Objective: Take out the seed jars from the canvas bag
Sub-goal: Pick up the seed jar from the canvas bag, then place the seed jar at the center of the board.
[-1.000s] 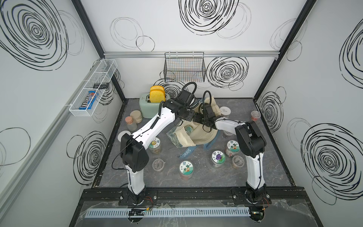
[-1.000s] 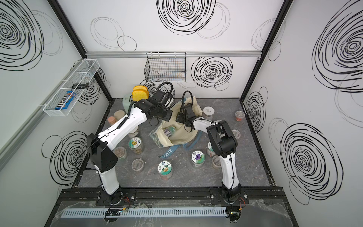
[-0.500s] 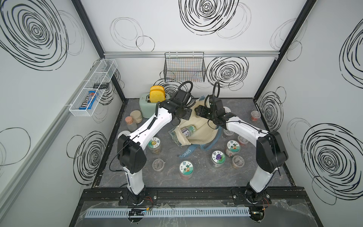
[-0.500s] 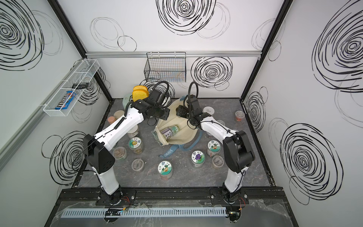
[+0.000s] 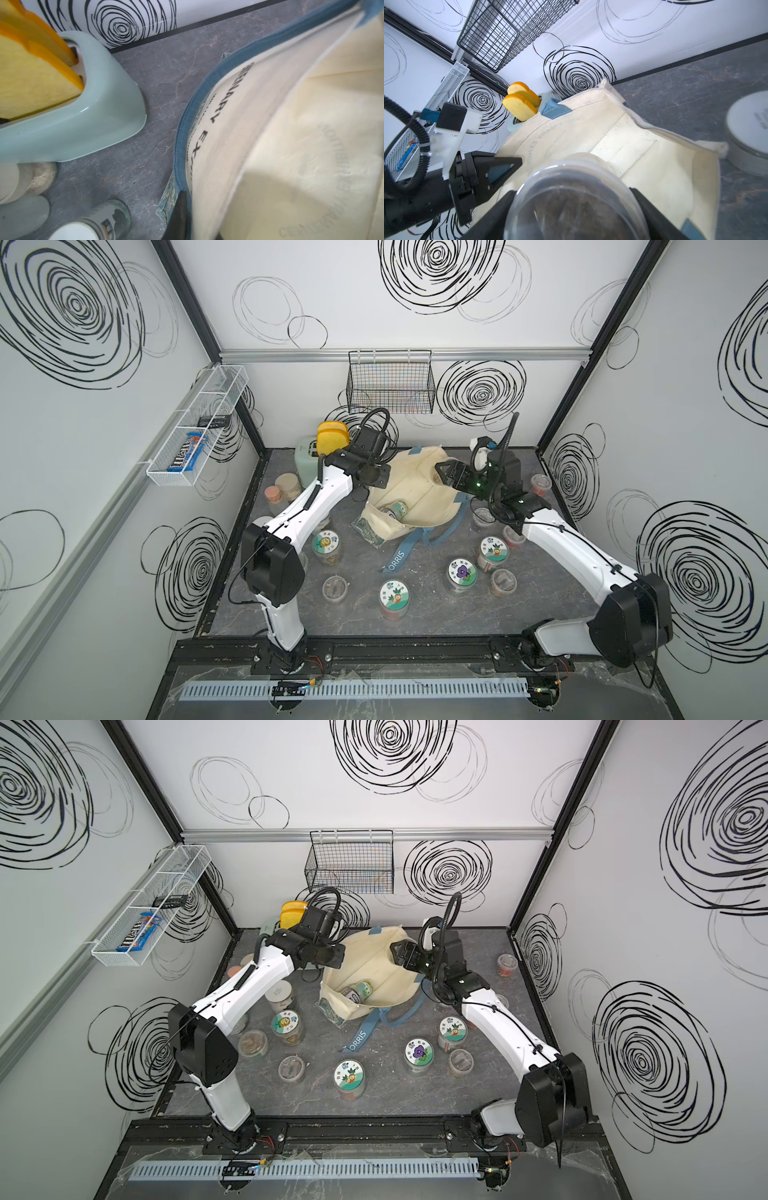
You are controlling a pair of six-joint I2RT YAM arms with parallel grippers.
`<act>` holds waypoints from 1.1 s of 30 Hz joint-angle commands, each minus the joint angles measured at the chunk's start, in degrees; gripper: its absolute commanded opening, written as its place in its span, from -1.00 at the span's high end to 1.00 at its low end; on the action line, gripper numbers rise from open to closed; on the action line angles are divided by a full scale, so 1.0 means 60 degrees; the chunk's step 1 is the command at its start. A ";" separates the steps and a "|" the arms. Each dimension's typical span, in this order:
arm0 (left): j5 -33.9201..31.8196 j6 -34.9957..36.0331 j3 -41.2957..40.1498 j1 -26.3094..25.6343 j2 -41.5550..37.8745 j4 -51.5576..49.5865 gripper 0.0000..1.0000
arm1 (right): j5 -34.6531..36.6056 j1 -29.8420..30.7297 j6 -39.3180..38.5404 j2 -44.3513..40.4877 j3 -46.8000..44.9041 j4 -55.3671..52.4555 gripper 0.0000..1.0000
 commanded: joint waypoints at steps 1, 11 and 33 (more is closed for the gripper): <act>-0.0558 -0.0043 -0.0231 0.0466 -0.0942 0.0580 1.00 | -0.0398 -0.0264 -0.0268 -0.0785 -0.0440 -0.0565 -0.64; -0.0061 -0.0241 -0.1169 0.0723 -0.2548 0.1734 1.00 | 0.0353 -0.0546 -0.0698 -0.1730 -0.2489 -0.0603 -0.65; 0.0505 0.0431 -0.1631 0.0295 -0.4748 0.3272 1.00 | 0.1683 0.0342 -0.1271 0.2877 -0.0571 -0.1927 -0.69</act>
